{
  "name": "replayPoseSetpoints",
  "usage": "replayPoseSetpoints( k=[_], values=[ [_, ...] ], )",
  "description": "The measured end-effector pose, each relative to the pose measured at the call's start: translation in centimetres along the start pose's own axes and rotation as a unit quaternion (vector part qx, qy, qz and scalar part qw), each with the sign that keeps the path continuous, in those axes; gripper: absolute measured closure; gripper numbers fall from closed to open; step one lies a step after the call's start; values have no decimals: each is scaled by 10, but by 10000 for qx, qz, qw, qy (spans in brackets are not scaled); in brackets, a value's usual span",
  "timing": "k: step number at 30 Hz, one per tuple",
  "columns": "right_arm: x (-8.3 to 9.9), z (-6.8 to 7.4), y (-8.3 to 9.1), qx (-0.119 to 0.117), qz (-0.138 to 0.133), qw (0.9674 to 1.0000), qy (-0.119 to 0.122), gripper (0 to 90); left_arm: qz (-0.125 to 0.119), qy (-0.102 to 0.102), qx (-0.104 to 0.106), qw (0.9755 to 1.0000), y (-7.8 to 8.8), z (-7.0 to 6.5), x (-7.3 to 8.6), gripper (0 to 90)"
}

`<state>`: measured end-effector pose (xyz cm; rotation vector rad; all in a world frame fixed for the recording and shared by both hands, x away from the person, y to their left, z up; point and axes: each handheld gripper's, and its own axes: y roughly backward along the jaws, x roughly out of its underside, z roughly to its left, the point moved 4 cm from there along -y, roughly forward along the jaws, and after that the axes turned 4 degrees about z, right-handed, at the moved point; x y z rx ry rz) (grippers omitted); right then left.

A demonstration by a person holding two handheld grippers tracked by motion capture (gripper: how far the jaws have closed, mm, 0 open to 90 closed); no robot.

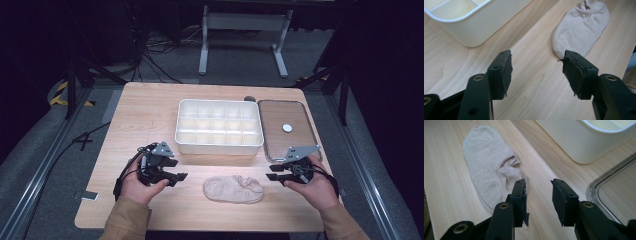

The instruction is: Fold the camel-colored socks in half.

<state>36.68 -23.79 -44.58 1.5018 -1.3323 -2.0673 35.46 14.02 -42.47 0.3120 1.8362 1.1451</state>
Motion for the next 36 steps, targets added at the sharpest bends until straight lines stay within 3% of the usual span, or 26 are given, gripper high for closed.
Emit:
replayPoseSetpoints(
  k=[3,10,16,17,18,20,22,23,25,26,27,29,36],
  values=[
    [-1,4,-4,-4,-18,9999,128,639,-64,-66,185,9998,1,-6,-2,513],
    [-4,7,-3,23,-16,10000,73,610,-259,-140,375,9989,6,-9,-5,537],
    [-6,11,-4,-8,-84,9999,127,623,-224,-227,221,9992,8,-14,-9,572],
    [-6,13,-5,-94,-82,9999,23,634,-203,-255,200,9993,8,-15,-9,575],
    [-6,18,-8,-322,-122,9993,-171,650,-192,-255,250,9992,8,-16,-9,595],
    [-5,22,-10,-449,28,9987,-218,650,-183,-257,290,9991,8,-16,-9,595],
    [-5,28,-15,-488,137,9987,-105,653,-243,-259,401,9986,8,-16,-9,583],
    [-6,29,-17,-383,152,9991,49,651,-313,-261,458,9981,9,-17,-9,581],
    [-6,30,-18,-345,160,9992,112,655,-358,-264,491,9978,9,-17,-10,580],
    [-7,32,-19,-327,200,9991,171,674,-388,-277,490,9977,10,-17,-10,580],
    [-8,37,-22,-553,236,9982,-31,753,-434,-261,487,9975,10,-18,-11,589],
    [-9,41,-22,-713,184,9971,-192,848,-477,-244,490,9974,8,-19,-12,600],
    [-11,52,-30,-812,247,9963,-145,894,-412,-254,500,9976,-1,-24,-12,678]
  ],
)
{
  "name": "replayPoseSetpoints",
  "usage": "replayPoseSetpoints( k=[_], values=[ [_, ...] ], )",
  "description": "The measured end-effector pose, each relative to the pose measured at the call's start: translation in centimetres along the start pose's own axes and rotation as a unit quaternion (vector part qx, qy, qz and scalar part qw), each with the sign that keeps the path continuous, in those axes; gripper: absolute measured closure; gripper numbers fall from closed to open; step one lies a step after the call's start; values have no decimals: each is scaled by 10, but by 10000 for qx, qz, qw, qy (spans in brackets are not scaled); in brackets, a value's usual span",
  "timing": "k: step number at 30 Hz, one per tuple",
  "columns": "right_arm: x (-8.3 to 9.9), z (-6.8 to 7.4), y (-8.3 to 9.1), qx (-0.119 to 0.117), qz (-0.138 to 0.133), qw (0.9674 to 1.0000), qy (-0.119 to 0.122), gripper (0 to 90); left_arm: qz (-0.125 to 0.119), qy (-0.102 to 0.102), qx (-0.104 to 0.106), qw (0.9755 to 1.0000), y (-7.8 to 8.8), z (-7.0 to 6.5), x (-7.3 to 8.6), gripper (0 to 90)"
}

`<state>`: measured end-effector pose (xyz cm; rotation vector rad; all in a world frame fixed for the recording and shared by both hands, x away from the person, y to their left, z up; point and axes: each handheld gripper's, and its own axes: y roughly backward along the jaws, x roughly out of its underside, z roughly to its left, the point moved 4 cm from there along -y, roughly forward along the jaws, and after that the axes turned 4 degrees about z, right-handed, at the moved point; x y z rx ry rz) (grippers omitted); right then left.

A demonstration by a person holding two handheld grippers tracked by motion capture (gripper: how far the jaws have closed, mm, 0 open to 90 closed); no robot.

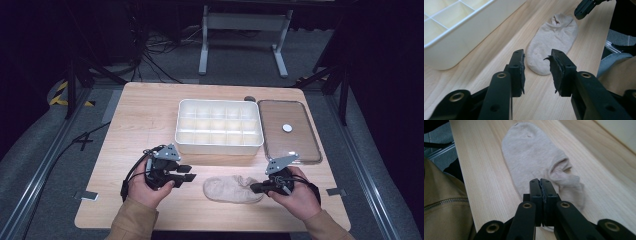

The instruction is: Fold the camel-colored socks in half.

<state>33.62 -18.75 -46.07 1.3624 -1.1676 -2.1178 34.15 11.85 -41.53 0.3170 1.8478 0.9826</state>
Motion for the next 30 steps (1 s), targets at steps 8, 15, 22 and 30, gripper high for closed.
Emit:
replayPoseSetpoints(
  k=[8,15,22,30],
  values=[
    [-7,11,-20,135,-239,9994,216,892,116,5,48,9999,-8,-3,0,704],
    [-7,10,-33,321,-216,9988,295,890,290,-3,56,9996,-20,-3,2,688],
    [-13,10,-41,400,-398,9979,317,881,372,71,124,9992,-29,-2,5,676],
    [-12,3,-49,549,-347,9974,297,853,374,157,-55,9992,-30,2,10,604]
  ],
)
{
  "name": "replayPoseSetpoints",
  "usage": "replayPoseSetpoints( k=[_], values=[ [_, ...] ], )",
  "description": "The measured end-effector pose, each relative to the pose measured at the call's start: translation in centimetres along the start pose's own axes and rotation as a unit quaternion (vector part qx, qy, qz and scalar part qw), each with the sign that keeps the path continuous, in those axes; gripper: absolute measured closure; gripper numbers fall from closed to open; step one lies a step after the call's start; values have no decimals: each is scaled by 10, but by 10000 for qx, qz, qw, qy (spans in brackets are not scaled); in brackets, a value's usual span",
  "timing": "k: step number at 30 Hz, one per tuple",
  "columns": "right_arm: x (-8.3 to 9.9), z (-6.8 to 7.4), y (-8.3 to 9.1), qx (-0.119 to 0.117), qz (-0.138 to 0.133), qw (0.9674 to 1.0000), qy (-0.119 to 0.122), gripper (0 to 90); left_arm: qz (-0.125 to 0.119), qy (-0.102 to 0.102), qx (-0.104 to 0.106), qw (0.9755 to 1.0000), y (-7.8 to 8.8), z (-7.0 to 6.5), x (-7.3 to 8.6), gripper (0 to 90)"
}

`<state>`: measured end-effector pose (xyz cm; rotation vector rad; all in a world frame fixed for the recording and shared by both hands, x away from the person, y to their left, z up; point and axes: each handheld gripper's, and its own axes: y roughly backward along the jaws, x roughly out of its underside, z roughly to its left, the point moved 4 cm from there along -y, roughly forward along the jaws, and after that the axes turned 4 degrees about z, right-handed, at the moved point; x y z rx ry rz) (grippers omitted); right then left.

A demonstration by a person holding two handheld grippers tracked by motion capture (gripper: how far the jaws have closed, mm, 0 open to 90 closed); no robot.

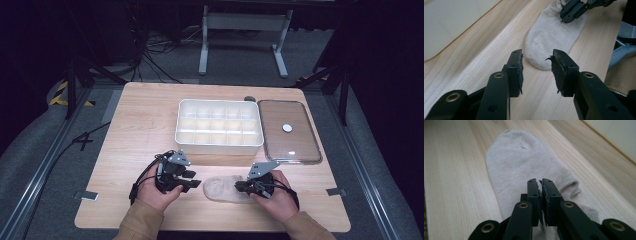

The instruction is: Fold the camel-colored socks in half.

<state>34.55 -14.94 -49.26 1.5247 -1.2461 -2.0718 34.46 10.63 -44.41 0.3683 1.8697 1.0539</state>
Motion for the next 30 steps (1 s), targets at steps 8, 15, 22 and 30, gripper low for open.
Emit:
replayPoseSetpoints(
  k=[8,15,22,30],
  values=[
    [1,0,-7,-86,92,9998,170,853,169,116,37,9998,-5,4,6,568],
    [0,3,-8,-162,67,9995,277,857,191,58,59,9998,-16,-1,2,575],
    [1,2,-8,-219,40,9994,250,856,137,98,-38,9999,-35,-7,-4,595],
    [1,2,-8,-218,6,9994,257,856,341,280,-191,9988,-53,-6,-5,607]
  ],
)
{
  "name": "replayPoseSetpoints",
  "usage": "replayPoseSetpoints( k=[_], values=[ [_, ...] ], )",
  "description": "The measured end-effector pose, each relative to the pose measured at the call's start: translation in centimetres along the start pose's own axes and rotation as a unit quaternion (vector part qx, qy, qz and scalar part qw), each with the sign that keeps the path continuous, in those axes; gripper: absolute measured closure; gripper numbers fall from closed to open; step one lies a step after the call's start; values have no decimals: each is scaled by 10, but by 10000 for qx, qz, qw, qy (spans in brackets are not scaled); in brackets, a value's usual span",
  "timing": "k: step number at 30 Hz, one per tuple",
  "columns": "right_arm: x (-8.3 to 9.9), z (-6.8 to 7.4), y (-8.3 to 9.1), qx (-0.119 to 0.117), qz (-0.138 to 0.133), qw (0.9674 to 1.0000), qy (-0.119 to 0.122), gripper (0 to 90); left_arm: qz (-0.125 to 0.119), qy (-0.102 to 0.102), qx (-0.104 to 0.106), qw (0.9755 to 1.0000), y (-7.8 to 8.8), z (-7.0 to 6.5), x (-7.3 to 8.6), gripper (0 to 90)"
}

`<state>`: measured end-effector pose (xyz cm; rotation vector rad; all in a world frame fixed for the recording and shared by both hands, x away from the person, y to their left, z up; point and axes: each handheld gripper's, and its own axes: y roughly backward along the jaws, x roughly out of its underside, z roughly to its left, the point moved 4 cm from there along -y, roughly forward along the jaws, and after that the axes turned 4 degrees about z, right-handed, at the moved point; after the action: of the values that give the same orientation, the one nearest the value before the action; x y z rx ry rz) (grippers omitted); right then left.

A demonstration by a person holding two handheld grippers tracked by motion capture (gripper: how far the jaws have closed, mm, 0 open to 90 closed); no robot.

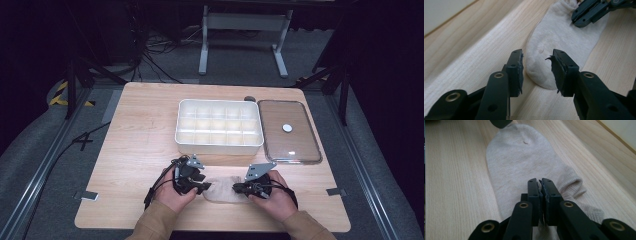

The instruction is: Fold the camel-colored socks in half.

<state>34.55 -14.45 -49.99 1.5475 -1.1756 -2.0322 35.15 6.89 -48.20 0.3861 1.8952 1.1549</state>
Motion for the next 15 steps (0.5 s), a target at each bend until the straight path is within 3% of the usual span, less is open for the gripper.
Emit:
replayPoseSetpoints(
  k=[11,15],
  values=[
    [1,0,1,-25,-2,10000,-14,848,201,-80,-177,9996,-11,-3,0,573],
    [1,0,1,-42,-19,10000,-31,844,281,-268,-294,9988,-14,-6,0,556]
  ],
)
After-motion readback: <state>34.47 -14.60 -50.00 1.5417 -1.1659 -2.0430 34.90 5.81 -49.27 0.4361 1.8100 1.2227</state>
